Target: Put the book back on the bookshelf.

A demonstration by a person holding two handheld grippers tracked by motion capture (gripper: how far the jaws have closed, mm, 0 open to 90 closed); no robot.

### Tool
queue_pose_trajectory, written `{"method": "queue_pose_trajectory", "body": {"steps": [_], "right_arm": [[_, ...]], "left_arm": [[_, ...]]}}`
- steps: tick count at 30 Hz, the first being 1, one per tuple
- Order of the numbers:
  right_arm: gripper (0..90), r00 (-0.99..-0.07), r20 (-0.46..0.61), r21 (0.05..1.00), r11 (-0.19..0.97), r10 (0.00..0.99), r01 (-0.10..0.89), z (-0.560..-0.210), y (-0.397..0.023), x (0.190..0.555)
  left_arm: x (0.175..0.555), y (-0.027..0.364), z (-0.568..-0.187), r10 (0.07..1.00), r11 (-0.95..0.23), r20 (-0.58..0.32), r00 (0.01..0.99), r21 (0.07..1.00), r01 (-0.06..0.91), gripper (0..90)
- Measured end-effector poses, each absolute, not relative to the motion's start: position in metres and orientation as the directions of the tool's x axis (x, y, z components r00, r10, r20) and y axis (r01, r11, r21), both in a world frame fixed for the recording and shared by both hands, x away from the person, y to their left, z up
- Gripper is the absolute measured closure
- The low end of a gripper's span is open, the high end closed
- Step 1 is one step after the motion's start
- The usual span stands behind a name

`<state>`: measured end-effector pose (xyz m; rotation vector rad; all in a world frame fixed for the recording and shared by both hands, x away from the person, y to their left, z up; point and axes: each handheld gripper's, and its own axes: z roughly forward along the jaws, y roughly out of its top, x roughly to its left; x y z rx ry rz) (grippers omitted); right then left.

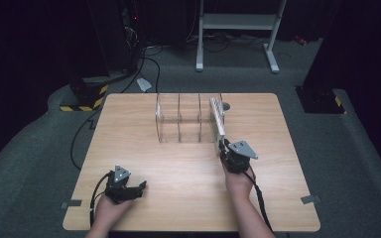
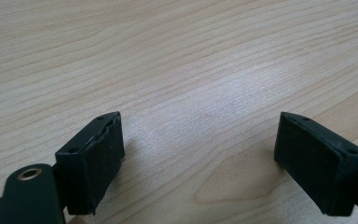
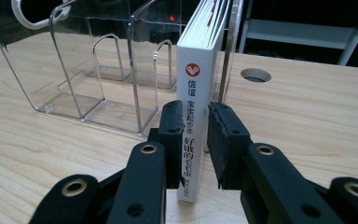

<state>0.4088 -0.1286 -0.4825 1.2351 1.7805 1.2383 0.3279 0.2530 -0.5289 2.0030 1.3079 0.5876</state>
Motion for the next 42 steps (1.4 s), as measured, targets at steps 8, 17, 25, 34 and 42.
{"method": "queue_pose_trajectory", "body": {"steps": [8,17,25,34,42], "right_arm": [[75.9,-0.351,0.033,0.933,0.097,0.936,0.345,-0.483,-0.126,0.411],[75.7,-0.332,0.036,0.933,0.087,0.943,0.348,-0.483,-0.122,0.412],[73.2,-0.316,0.042,0.933,0.076,0.948,0.352,-0.484,-0.119,0.416],[73.6,-0.303,0.044,0.933,0.070,0.952,0.354,-0.483,-0.118,0.417],[73.3,-0.278,0.081,0.929,0.028,0.957,0.368,-0.483,-0.115,0.416]], "left_arm": [[0.328,0.253,-0.529,0.918,-0.276,0.011,0.396,0.736,0.619,15.8],[0.328,0.253,-0.529,0.918,-0.277,0.013,0.396,0.736,0.618,15.8],[0.328,0.253,-0.529,0.918,-0.275,0.011,0.396,0.736,0.619,15.8],[0.327,0.253,-0.529,0.918,-0.276,0.010,0.397,0.735,0.619,15.8],[0.327,0.253,-0.529,0.917,-0.275,0.008,0.398,0.735,0.620,15.8]]}}
